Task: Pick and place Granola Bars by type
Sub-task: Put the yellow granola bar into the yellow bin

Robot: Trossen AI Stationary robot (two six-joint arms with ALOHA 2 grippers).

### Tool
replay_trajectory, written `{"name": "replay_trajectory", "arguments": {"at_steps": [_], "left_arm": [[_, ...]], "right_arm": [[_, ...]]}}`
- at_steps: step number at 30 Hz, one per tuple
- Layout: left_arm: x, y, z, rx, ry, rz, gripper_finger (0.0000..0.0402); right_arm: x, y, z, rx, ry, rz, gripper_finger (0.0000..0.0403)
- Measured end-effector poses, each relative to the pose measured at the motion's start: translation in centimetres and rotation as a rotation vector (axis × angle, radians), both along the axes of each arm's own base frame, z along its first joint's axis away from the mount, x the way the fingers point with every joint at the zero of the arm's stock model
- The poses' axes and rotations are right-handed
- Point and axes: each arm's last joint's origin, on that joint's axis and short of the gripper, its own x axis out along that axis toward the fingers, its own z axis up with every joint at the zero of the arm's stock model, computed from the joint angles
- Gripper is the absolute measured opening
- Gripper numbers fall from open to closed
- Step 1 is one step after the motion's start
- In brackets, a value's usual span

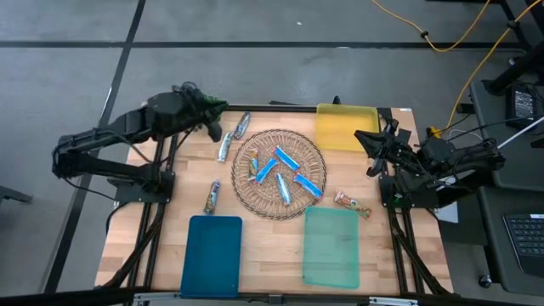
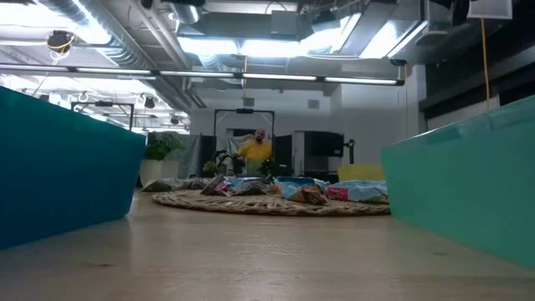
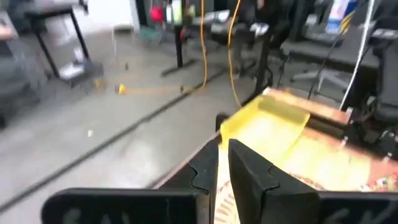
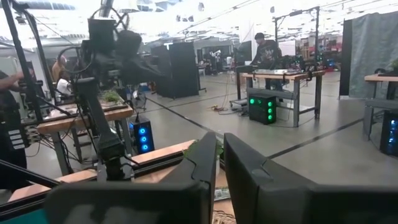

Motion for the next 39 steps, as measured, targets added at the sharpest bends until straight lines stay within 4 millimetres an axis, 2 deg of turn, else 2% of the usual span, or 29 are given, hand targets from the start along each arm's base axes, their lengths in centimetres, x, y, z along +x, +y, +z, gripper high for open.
{"name": "replay_trajectory", "arguments": {"at_steps": [5, 12, 18, 23, 29, 34, 39], "left_arm": [[0.9, 1.9, -1.5, -0.119, 0.084, -0.013, 0.0033], [1.6, 4.1, -4.5, -0.264, 0.269, 0.088, 0.0035], [2.7, 5.8, -7.4, -0.381, 0.443, 0.107, 0.006], [4.0, 6.6, -10.6, -0.49, 0.572, 0.07, 0.0102], [4.5, 6.4, -15.4, -0.626, 0.686, 0.028, 0.0176], [4.3, 6.2, -17.6, -0.663, 0.668, 0.058, 0.0239], [3.6, 5.8, -19.6, -0.716, 0.67, 0.107, 0.0281]], "right_arm": [[0.0, 0.0, 0.0, 0.001, 0.0, 0.001, 0.0035], [0.0, 0.0, 0.0, 0.001, 0.002, 0.001, 0.0035], [0.0, 0.0, -0.2, -0.004, 0.019, 0.001, 0.0035], [0.1, 0.0, -0.6, 0.011, 0.054, 0.004, 0.0035], [0.1, 0.0, -1.4, 0.075, 0.09, 0.013, 0.0035], [0.2, 0.0, -1.6, 0.092, 0.105, 0.014, 0.0035], [0.2, 0.0, -1.6, 0.09, 0.107, 0.014, 0.0035]]}}
